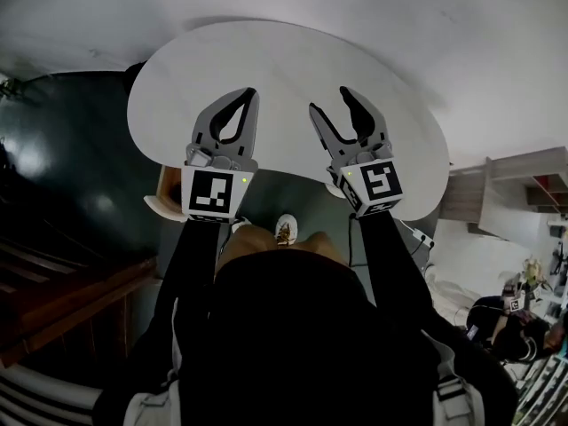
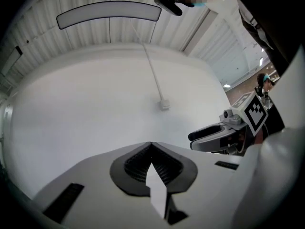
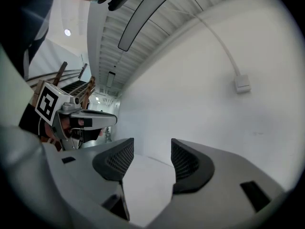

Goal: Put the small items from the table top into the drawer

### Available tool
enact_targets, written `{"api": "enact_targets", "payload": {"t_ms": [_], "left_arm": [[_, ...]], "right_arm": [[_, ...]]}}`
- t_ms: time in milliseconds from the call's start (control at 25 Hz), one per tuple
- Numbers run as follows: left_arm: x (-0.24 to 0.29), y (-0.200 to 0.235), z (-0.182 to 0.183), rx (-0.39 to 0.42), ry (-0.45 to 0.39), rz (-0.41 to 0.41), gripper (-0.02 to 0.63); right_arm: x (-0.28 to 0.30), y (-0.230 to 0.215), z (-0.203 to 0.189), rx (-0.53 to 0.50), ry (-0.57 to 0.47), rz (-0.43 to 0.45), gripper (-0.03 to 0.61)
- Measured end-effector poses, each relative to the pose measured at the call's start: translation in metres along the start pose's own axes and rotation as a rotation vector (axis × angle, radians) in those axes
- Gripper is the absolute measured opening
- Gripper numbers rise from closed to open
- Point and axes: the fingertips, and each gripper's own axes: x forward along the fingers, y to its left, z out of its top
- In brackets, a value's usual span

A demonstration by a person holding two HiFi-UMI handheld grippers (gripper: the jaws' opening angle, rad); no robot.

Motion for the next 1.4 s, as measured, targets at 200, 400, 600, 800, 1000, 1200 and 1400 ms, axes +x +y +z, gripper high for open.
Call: {"api": "enact_targets", "payload": {"t_ms": [200, 400, 600, 800, 1000, 1200, 1400], "left_arm": [[0.035, -0.041, 0.015, -0.009, -0.032, -0.099, 0.014], [0.051, -0.064, 0.023, -0.014, -0.046, -0.15, 0.014], [0.054, -0.07, 0.028, 0.0, -0.062, -0.173, 0.014], [0.053, -0.071, 0.029, 0.0, -0.059, -0.176, 0.014], [0.053, -0.072, 0.029, 0.016, -0.049, -0.178, 0.014], [0.052, -0.067, 0.031, 0.029, -0.048, -0.172, 0.014], [0.053, -0.063, 0.031, 0.031, -0.047, -0.167, 0.014]], "right_arm": [[-0.033, -0.043, 0.001, 0.008, -0.009, -0.103, 0.259], [-0.047, -0.059, 0.006, 0.016, -0.018, -0.145, 0.258], [-0.052, -0.056, 0.005, 0.007, -0.021, -0.158, 0.221], [-0.054, -0.057, 0.009, -0.013, -0.027, -0.144, 0.026], [-0.051, -0.057, 0.011, -0.022, -0.019, -0.138, 0.026], [-0.049, -0.06, 0.009, -0.012, -0.013, -0.142, 0.026], [-0.048, -0.063, 0.004, -0.021, -0.009, -0.141, 0.026]]}}
